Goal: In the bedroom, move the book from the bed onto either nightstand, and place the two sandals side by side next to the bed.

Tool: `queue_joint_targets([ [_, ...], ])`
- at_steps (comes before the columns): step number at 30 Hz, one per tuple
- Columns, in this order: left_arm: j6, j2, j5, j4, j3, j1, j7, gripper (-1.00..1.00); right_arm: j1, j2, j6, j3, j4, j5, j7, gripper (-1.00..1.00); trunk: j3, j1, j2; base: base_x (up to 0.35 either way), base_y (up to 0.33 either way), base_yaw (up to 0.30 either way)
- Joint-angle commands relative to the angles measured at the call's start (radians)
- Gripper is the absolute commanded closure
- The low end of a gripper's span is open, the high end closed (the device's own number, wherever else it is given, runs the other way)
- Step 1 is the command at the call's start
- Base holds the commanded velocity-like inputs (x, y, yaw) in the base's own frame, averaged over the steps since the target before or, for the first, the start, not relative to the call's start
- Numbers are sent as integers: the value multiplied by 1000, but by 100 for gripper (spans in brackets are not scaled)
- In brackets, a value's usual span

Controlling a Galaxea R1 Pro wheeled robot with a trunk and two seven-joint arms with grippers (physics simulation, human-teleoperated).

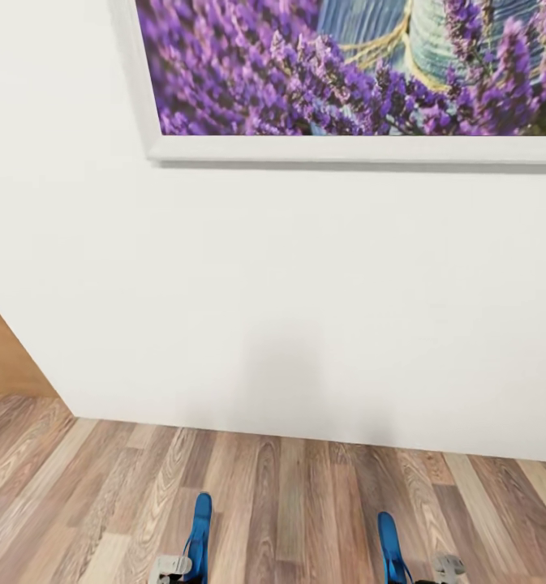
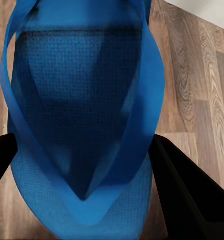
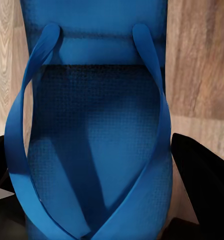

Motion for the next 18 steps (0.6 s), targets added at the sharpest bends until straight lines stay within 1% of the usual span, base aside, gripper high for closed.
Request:
queue_joint_targets([
  [1, -3, 0, 2, 1, 2, -1, -4, 100, 0, 0, 5, -10, -1, 7, 4, 100, -1, 0, 0, 328, 0, 85],
  [8, -3, 0, 2, 1, 2, -1, -4, 100, 0, 0, 5, -10, -1, 7, 4, 100, -1, 0, 0, 326, 0, 98],
  [11, -3, 0, 2, 1, 2, -1, -4, 100, 0, 0, 6, -10, -1, 7, 4, 100, -1, 0, 0, 280, 0, 191],
  [13, -3, 0, 2, 1, 2, -1, -4, 100, 0, -1, 6, -10, -2, 7, 4, 100, -2, 0, 0, 146, 0, 251],
  [18, -3, 0, 2, 1, 2, -1, -4, 100, 0, 0, 6, -10, -1, 7, 4, 100, -4, 0, 0, 25, 0, 271],
])
